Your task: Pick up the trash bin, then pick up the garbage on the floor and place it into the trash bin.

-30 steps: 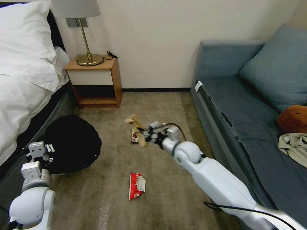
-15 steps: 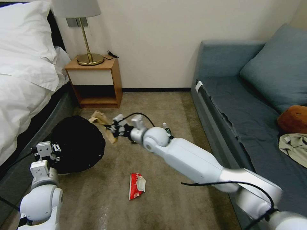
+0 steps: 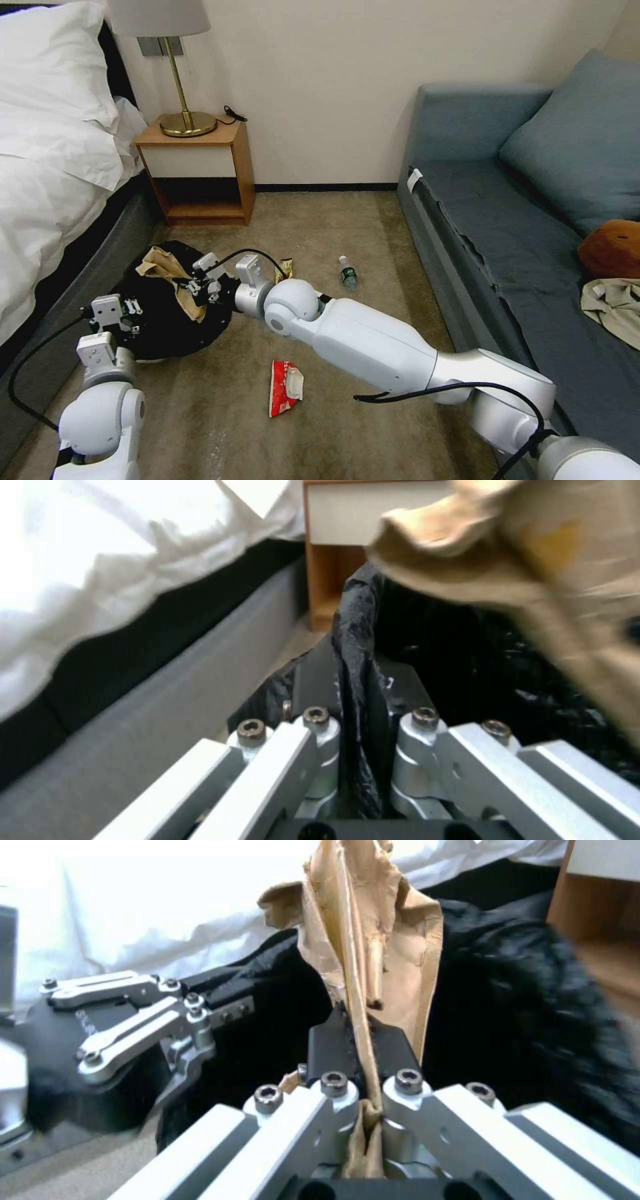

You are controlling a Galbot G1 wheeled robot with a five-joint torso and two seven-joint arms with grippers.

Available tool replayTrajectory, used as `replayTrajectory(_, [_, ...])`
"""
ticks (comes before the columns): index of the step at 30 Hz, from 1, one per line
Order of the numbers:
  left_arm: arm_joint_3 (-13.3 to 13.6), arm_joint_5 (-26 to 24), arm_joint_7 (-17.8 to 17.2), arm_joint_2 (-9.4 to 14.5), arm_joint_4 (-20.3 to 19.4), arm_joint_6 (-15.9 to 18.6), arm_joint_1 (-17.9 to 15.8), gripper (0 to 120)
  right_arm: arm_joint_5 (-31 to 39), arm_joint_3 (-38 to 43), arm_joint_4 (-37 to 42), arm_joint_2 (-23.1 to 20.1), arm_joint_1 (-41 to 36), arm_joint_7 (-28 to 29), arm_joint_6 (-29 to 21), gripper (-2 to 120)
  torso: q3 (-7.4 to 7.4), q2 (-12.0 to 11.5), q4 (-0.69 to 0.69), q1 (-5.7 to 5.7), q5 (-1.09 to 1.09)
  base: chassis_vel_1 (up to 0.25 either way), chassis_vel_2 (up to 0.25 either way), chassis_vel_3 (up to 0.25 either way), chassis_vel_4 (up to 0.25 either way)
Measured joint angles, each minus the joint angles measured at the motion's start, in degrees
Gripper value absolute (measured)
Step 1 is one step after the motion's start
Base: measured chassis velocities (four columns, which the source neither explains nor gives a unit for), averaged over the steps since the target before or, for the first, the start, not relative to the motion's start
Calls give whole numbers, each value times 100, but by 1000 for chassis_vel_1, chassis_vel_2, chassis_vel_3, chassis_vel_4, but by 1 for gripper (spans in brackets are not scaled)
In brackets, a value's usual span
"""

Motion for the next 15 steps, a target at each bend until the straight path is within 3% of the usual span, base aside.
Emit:
replayTrajectory(6, [32, -94, 11, -47, -80, 41, 49, 5, -148, 3, -54, -6, -161, 11, 64, 2, 0, 0, 0, 0, 0, 0, 0, 0, 0])
replayTrajectory(11, [-62, -143, 7, -26, -130, 61, 67, 5, -264, 19, -77, -90, -321, 22, 91, 28, 0, 0, 0, 0, 0, 0, 0, 0, 0])
replayTrajectory(15, [-88, -154, 7, -24, -151, 63, 88, 5, -290, 38, -99, -113, -341, 22, 101, 39, 0, 0, 0, 0, 0, 0, 0, 0, 0])
